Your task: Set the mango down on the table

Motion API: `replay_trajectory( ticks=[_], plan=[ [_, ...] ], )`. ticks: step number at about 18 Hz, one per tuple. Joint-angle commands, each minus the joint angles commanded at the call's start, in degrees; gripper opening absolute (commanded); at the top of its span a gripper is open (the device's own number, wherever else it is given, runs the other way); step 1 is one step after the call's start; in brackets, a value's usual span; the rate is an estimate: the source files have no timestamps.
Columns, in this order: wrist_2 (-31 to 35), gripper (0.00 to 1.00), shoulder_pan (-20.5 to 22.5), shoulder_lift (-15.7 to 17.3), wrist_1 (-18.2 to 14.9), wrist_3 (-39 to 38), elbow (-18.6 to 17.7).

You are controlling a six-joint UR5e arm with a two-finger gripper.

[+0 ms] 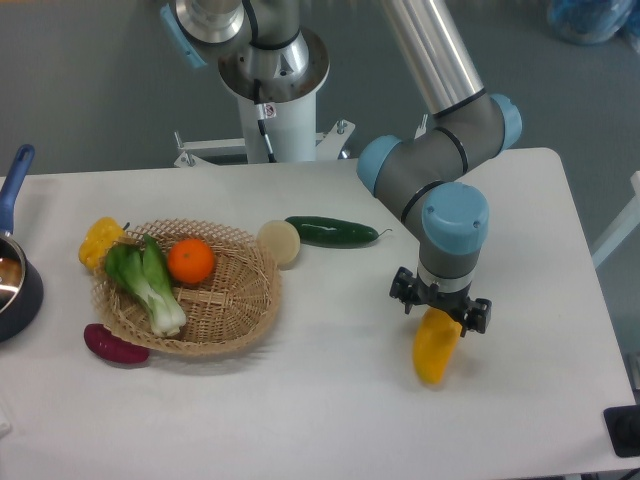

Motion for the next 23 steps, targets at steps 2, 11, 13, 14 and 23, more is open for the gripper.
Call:
replay_trajectory(
  ticks=[2,11,13,14,23],
  plan=[
    [2.9,1.00,1.9,1.9,0.2,0.2,-0.2],
    [-2.2,1.00,11.7,5.2,0.6,12.6,-0.1],
    [-6.3,1.00,14.6,6.3,0.6,16.2,-0.3],
    [-8.2,1.00,15.7,6.4,0.5,17.3,-0.4],
    [-10.0,1.00,17.1,6.5,0.5,19.2,-0.9]
  ],
)
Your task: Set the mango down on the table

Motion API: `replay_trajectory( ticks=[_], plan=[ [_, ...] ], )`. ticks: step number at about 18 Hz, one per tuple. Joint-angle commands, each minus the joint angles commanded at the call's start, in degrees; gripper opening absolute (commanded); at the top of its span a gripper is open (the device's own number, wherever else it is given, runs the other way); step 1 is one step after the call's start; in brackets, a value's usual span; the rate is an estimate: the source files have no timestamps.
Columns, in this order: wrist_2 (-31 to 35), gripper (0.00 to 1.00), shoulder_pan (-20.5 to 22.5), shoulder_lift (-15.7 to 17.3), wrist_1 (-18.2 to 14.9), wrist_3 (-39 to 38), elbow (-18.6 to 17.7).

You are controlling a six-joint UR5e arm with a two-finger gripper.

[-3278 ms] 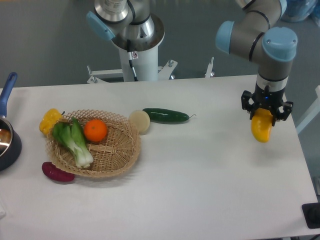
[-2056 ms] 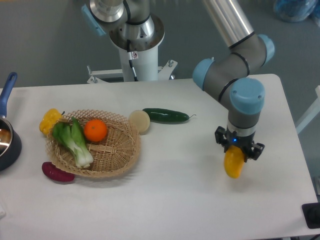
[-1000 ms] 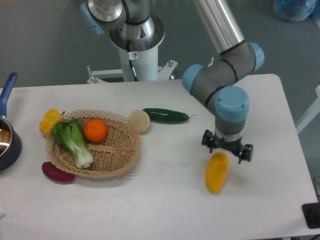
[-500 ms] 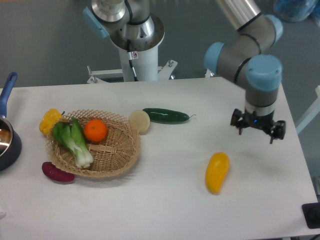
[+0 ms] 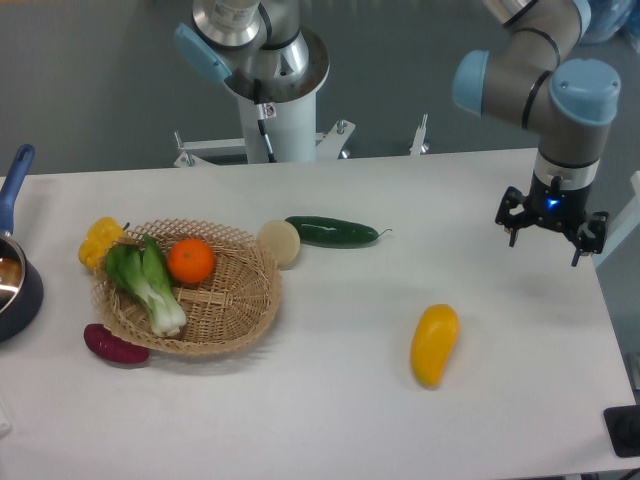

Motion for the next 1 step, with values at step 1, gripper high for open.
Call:
replay_trajectory(
  ticks=[1],
  plan=[
    [0.2,1.00,-0.2,-0.1,0.1,-0.1,-0.4]
  ],
)
